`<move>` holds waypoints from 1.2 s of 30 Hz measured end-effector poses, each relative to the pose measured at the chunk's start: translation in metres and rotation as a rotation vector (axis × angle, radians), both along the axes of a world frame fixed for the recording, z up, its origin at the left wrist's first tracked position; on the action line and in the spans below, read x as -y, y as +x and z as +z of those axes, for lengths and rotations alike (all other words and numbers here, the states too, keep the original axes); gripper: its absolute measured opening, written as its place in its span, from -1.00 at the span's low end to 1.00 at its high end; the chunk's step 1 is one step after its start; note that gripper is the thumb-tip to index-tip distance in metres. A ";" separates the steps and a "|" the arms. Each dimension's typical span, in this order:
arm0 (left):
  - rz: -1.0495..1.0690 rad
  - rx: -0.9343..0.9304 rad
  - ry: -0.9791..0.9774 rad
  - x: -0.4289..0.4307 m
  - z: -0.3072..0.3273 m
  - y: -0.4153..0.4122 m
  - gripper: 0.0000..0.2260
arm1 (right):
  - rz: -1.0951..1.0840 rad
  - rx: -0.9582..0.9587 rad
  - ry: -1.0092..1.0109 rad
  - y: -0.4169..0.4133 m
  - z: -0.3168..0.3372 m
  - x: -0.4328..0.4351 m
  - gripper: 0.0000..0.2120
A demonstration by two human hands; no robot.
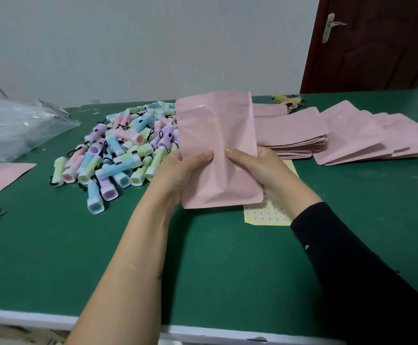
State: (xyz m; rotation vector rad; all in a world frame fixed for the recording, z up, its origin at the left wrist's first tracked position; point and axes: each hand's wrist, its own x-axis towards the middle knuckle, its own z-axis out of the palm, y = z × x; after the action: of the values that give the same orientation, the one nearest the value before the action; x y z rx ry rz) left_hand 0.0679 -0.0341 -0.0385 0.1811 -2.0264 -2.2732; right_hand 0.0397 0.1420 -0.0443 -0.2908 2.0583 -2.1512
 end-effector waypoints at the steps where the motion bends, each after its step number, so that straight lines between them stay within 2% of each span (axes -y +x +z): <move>1: 0.000 0.011 -0.008 0.000 0.000 0.000 -0.73 | -0.002 0.002 0.003 0.000 0.000 0.000 -0.78; 12: -0.041 0.054 0.049 -0.002 0.000 0.001 -0.72 | 0.013 0.001 0.010 0.000 -0.002 -0.002 -0.77; 16: 0.019 0.040 0.027 -0.003 -0.001 0.000 -0.71 | -0.086 0.002 0.065 0.002 0.001 0.001 -0.79; 17: 0.073 0.002 -0.028 -0.004 -0.001 0.000 -0.68 | -0.147 -0.010 0.078 0.003 0.002 0.002 -0.78; 20: 0.246 -0.266 -0.409 -0.010 -0.003 0.000 -0.51 | -0.283 -0.082 0.094 0.004 0.006 0.006 -0.83; 22: 0.106 -0.373 -0.462 -0.020 -0.001 0.002 -0.47 | -0.174 -0.113 0.034 0.010 0.011 0.013 -0.70; 24: -0.080 -0.347 -0.372 -0.029 -0.001 0.004 -0.40 | 0.026 -0.114 -0.006 0.014 0.013 0.018 -0.42; 25: -0.131 -0.318 -0.279 -0.030 -0.001 0.004 -0.41 | 0.115 -0.125 0.005 0.017 0.014 0.020 -0.39; 26: -0.150 -0.283 -0.152 -0.028 0.001 0.004 -0.44 | 0.160 -0.143 0.013 0.018 0.014 0.021 -0.44; 28: -0.104 -0.187 0.096 -0.019 0.006 0.005 -0.60 | 0.081 -0.199 0.017 0.016 0.014 0.020 -0.67; 29: -0.088 -0.129 0.202 -0.014 0.007 0.006 -0.67 | -0.012 -0.241 0.052 0.014 0.014 0.017 -0.71; 31: -0.118 -0.042 0.355 -0.004 0.008 0.006 -0.74 | -0.119 -0.252 0.082 0.007 0.013 0.009 -0.51; 32: -0.146 -0.009 0.383 -0.001 0.008 0.006 -0.76 | -0.108 -0.184 0.067 0.005 0.012 0.004 -0.44; 33: -0.170 0.022 0.380 -0.001 0.009 0.006 -0.76 | -0.067 -0.100 0.053 0.002 0.010 -0.001 -0.45; 36: -0.220 0.058 0.303 -0.001 0.007 0.006 -0.83 | 0.031 0.041 -0.003 -0.001 0.004 -0.011 -0.72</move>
State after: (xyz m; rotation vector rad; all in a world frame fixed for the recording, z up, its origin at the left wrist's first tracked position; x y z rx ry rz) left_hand 0.0740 -0.0331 -0.0311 0.0451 -1.7940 -2.7350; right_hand 0.0390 0.1534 -0.0407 -0.2745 2.0153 -2.1244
